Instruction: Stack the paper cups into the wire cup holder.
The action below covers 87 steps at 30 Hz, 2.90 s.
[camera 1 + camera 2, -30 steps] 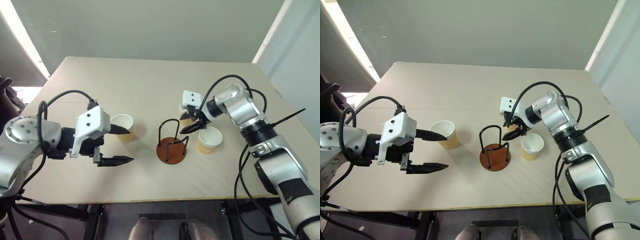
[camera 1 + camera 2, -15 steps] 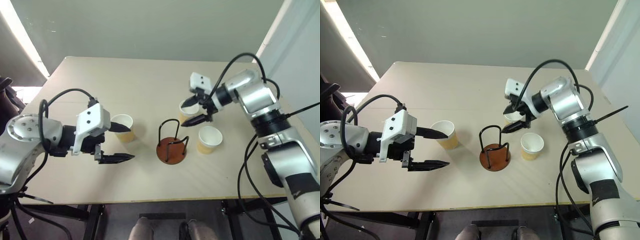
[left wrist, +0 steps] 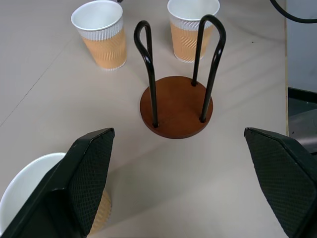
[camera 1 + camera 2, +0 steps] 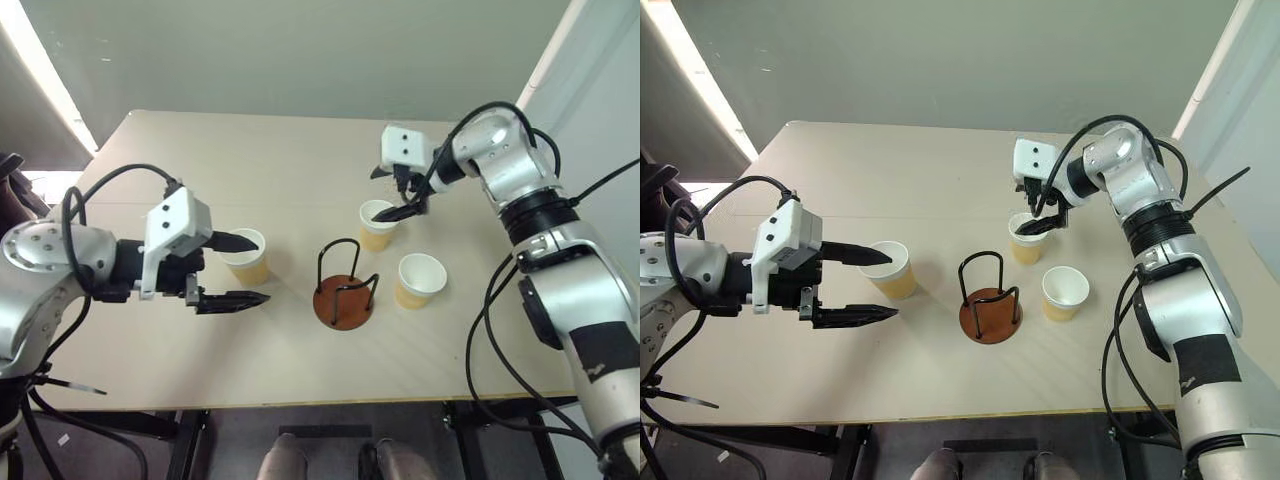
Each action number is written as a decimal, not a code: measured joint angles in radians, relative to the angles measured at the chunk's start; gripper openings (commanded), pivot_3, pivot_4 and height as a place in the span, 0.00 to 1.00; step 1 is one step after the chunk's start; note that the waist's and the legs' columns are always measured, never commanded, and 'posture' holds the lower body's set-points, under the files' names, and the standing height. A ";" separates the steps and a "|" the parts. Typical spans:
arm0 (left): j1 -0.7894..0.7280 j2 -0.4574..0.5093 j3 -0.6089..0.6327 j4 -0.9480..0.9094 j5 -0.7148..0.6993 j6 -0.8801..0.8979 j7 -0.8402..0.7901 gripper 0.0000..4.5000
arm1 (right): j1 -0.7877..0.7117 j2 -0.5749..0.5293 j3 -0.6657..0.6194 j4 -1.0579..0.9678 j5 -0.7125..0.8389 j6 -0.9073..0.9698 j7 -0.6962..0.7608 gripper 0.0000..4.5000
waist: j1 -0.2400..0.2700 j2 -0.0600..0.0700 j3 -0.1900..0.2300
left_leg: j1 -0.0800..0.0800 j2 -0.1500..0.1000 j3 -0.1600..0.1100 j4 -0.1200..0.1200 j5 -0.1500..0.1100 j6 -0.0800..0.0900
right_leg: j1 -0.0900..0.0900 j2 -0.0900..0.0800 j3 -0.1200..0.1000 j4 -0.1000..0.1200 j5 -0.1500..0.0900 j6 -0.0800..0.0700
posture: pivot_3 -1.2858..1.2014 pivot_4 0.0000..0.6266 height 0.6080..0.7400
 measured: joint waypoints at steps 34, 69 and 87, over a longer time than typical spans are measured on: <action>0.018 0.020 0.022 0.002 0.002 -0.004 -0.004 1.00 | 0.010 0.069 0.077 0.231 -0.244 -0.278 -0.097 0.71 | 0.001 0.000 0.000 | -0.001 0.008 0.002 0.000 -0.002 0.000 | -0.001 0.000 0.000 -0.001 0.000 0.000 | 0.52 0.24 1.00; -0.108 -0.101 -0.027 0.163 -0.029 -0.082 -0.064 1.00 | 0.185 -0.298 -0.040 -0.990 0.308 0.340 0.300 0.00 | -0.002 -0.001 0.000 | 0.000 0.008 0.005 0.003 0.004 -0.007 | 0.001 0.006 0.002 -0.001 0.003 0.001 | 0.52 0.24 1.00; -0.139 -0.094 -0.046 0.153 -0.040 -0.078 -0.115 1.00 | 0.243 -0.253 0.076 -1.048 0.311 0.285 0.300 0.00 | -0.005 -0.001 0.000 | 0.002 0.009 0.005 0.004 0.002 -0.002 | 0.001 0.011 0.004 -0.002 0.006 0.000 | 0.52 0.24 1.00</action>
